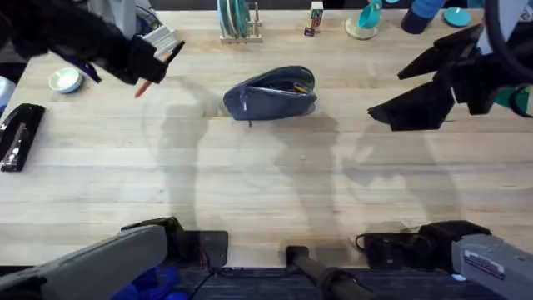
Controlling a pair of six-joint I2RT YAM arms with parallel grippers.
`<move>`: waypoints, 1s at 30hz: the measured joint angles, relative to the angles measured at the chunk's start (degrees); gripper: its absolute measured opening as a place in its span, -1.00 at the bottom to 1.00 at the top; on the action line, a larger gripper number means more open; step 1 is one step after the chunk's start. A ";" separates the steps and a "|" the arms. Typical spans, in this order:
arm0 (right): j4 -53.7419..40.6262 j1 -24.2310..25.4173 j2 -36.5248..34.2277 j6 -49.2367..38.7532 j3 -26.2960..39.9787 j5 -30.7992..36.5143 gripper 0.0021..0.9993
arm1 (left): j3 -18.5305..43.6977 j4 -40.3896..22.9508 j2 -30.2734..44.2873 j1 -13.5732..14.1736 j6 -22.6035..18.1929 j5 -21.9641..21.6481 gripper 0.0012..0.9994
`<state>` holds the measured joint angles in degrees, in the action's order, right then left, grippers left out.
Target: Unzip the bag, pick up the pens from the table one at a time and place them inside, then zip the bag closed.
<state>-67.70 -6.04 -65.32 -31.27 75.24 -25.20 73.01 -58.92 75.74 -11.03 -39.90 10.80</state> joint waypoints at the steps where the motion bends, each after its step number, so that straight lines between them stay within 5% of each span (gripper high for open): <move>1: 0.00 0.00 0.00 0.00 0.00 0.01 1.00 | 1.18 -1.22 -0.06 1.04 0.29 -0.01 -0.92; 13: 0.00 0.00 0.00 0.00 0.00 0.00 1.00 | 15.34 -10.72 -0.06 11.79 1.38 0.12 -0.92; 28: 0.00 0.00 0.00 0.00 0.00 -0.01 1.00 | 22.40 -11.73 1.31 23.67 1.84 -0.84 -0.92; 30: 0.00 0.00 0.00 0.00 0.00 0.00 1.00 | 24.07 -12.48 4.58 26.97 1.90 -1.26 -0.92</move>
<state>-67.70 -6.04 -65.32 -31.27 75.24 -25.20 97.08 -71.40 80.32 15.94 -38.01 9.54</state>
